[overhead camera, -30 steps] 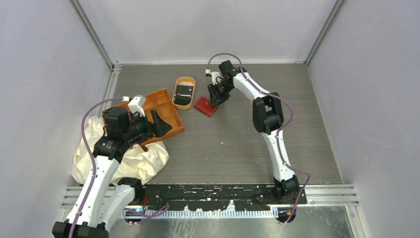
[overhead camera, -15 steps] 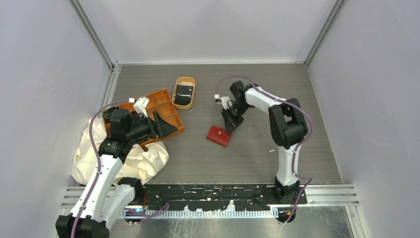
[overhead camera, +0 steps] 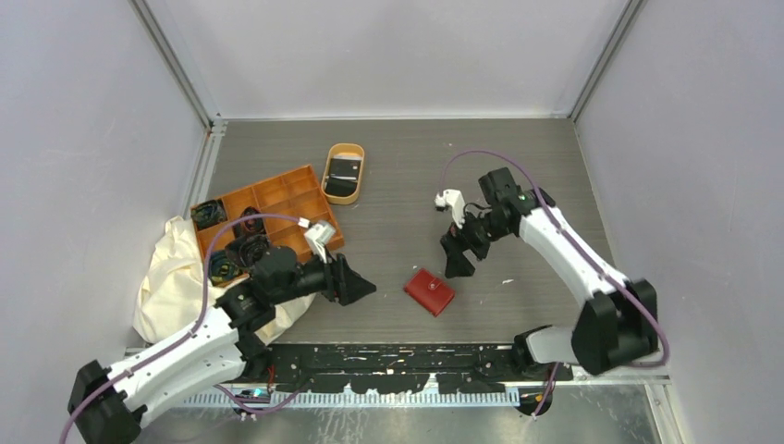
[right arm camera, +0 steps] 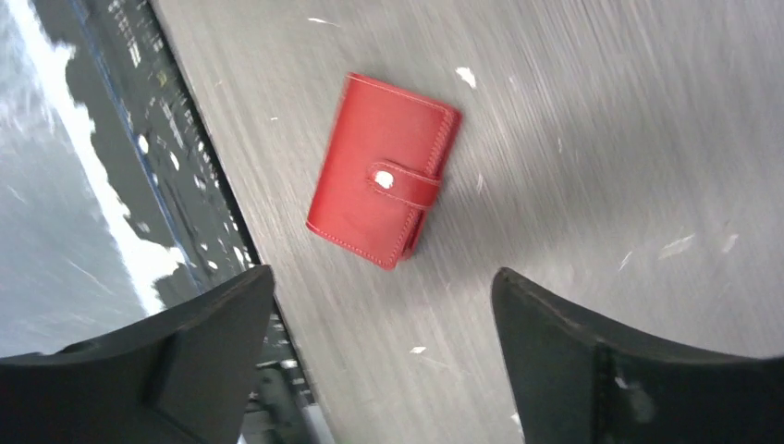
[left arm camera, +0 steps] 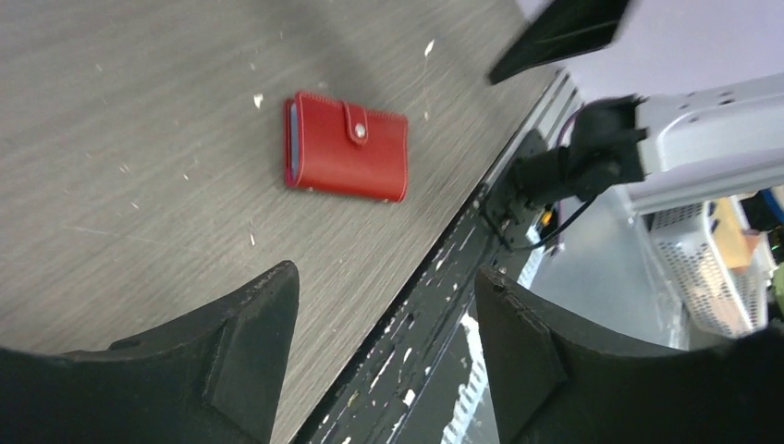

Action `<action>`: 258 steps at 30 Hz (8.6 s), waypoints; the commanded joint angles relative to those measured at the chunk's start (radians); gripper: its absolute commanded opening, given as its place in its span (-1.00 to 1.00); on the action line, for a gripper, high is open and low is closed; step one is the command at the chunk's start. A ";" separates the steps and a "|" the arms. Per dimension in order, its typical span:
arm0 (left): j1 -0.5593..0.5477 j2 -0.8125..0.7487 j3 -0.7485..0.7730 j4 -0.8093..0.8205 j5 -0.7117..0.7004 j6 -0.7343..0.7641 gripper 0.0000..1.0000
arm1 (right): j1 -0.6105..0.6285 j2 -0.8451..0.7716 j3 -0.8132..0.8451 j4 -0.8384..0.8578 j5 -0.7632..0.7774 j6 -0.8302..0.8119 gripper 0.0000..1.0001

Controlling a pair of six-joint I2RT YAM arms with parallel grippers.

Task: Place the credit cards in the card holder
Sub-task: Move the card holder to the center of the board, then open the card holder at the center of the board.

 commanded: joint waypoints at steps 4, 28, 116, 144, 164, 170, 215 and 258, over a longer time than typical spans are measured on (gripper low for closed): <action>-0.217 0.142 -0.078 0.291 -0.352 -0.035 0.28 | 0.054 -0.220 -0.195 0.021 -0.304 -0.944 0.99; -0.269 0.664 0.015 0.583 -0.406 -0.173 -0.28 | 0.284 0.260 -0.085 0.115 0.134 -0.885 -0.29; -0.489 0.842 0.405 -0.053 -0.856 -0.772 -0.69 | 0.041 0.056 -0.008 0.314 -0.121 -0.037 -0.98; -0.159 0.817 0.197 0.459 -0.202 -0.150 -0.84 | -0.099 -0.035 -0.104 0.273 0.115 -0.014 -0.01; -0.053 0.924 0.063 1.008 0.011 -0.437 0.23 | -0.097 0.248 -0.002 0.151 0.035 0.083 -0.78; -0.071 0.951 0.057 0.982 -0.046 -0.400 0.28 | -0.051 0.283 0.038 0.126 -0.136 0.145 -0.81; -0.196 1.047 0.157 0.668 -0.215 -0.163 -0.66 | -0.040 0.362 0.101 0.120 0.108 0.244 -0.60; -0.196 1.055 0.193 0.647 -0.177 -0.172 -0.65 | -0.096 0.449 0.130 0.015 0.059 0.211 -0.07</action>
